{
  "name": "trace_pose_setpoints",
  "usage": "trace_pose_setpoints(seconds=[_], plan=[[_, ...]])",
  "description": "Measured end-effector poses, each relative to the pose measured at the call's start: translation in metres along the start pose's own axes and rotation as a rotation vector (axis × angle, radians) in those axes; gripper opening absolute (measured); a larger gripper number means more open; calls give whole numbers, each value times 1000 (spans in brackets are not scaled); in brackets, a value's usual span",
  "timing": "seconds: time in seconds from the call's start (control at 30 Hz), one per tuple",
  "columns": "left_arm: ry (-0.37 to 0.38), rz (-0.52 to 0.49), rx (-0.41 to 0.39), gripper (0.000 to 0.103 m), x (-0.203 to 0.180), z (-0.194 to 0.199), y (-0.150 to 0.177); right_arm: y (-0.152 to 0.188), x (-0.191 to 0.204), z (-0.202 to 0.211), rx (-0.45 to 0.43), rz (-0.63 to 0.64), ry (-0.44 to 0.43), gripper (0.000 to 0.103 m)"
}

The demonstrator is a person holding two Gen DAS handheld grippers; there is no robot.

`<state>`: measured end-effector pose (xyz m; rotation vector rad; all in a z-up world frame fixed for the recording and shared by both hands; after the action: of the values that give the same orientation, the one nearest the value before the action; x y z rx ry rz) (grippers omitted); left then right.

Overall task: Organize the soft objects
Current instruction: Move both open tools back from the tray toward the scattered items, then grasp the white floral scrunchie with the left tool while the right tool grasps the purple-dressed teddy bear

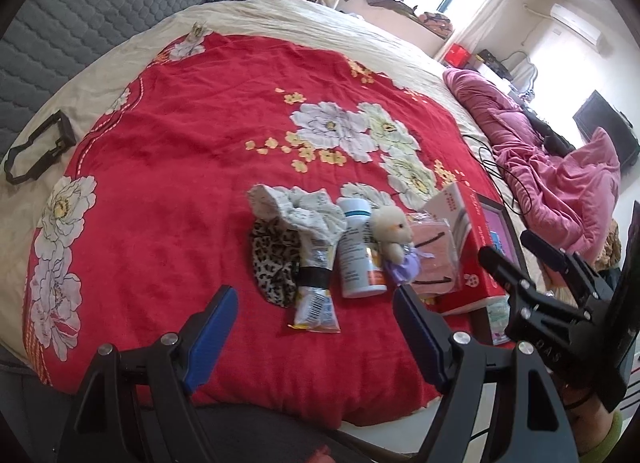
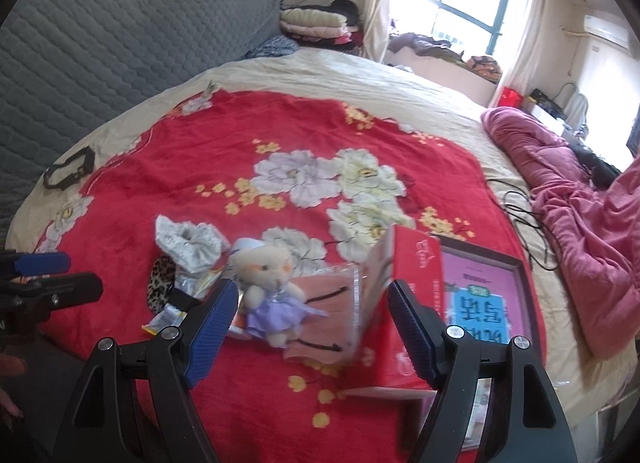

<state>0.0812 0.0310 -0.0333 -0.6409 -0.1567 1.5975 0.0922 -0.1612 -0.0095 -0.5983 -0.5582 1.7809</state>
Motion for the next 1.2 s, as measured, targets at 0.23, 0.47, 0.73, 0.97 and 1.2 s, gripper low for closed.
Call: trace_pose_setpoints(seconds=[0.23, 0.47, 0.73, 0.97, 1.2], plan=[[1, 35, 24, 79, 14, -26, -9, 8, 12, -29, 42, 9, -37, 78], [36, 102, 72, 79, 31, -61, -25, 14, 15, -57, 89, 8, -54, 78], [89, 144, 90, 79, 43, -95, -46, 13, 16, -78, 115, 9, -57, 78], [147, 140, 126, 66, 38, -121, -57, 13, 18, -95, 137, 7, -70, 78], [170, 159, 148, 37, 40, -134, -59, 9, 18, -111, 152, -7, -76, 78]])
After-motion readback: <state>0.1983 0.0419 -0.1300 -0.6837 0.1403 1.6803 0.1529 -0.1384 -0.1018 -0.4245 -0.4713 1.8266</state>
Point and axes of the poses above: each gripper's, at about its wrist camera, not at the fingertips, and z roughly against the way its jaws point, x to its left, y to its underside, the point moved 6 cm from there along -z, roughly the way its jaws point, and after that the axes turned 3 degrees about -y, right-handed, at the moved point
